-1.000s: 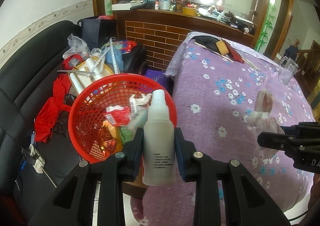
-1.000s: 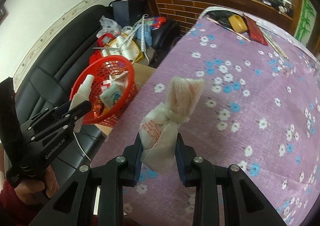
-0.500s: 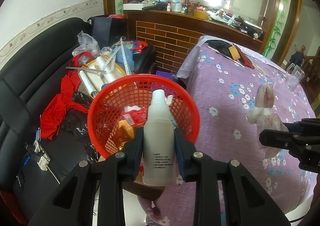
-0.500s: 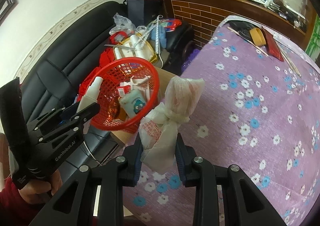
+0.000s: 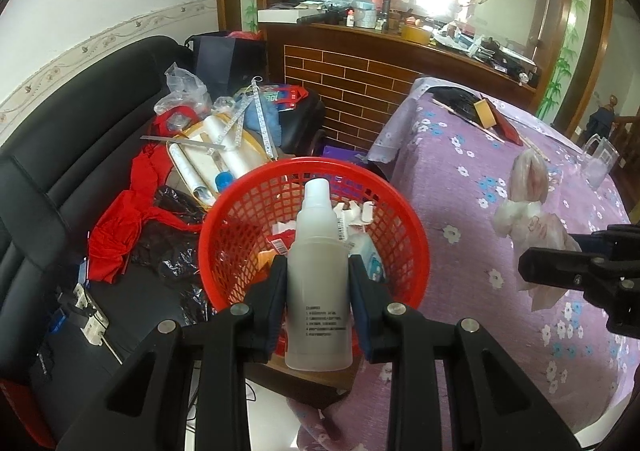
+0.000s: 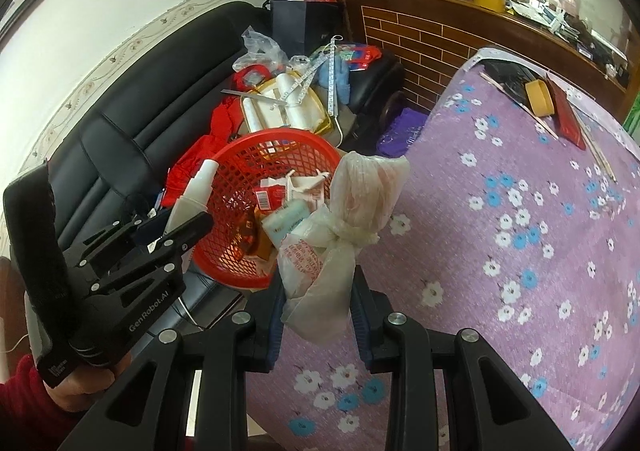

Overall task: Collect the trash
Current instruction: 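Lower the spray bottle and tissue bundle into the red basket and open both tools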

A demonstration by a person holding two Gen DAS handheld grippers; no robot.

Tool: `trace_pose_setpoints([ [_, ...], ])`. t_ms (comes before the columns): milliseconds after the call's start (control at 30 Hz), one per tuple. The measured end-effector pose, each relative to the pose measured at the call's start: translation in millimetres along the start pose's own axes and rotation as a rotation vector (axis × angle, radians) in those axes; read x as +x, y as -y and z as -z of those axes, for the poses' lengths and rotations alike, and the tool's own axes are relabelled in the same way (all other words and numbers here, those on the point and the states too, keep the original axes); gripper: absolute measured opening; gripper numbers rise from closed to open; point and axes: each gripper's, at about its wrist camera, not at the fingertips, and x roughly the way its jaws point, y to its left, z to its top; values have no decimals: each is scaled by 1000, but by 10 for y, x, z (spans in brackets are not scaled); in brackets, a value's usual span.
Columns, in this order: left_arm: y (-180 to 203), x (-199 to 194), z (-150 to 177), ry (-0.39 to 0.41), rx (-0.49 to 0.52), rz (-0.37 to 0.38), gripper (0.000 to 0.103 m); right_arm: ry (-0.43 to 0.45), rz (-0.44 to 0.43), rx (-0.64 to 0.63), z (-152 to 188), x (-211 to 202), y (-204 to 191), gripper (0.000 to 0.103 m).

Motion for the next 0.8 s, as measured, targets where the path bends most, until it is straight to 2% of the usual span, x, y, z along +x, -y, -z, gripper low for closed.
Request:
trace_pose_setpoints([
  [800,-276,276,-64,-28,-37,-51,29,-46,-24,-40,-381,494,-211,33],
])
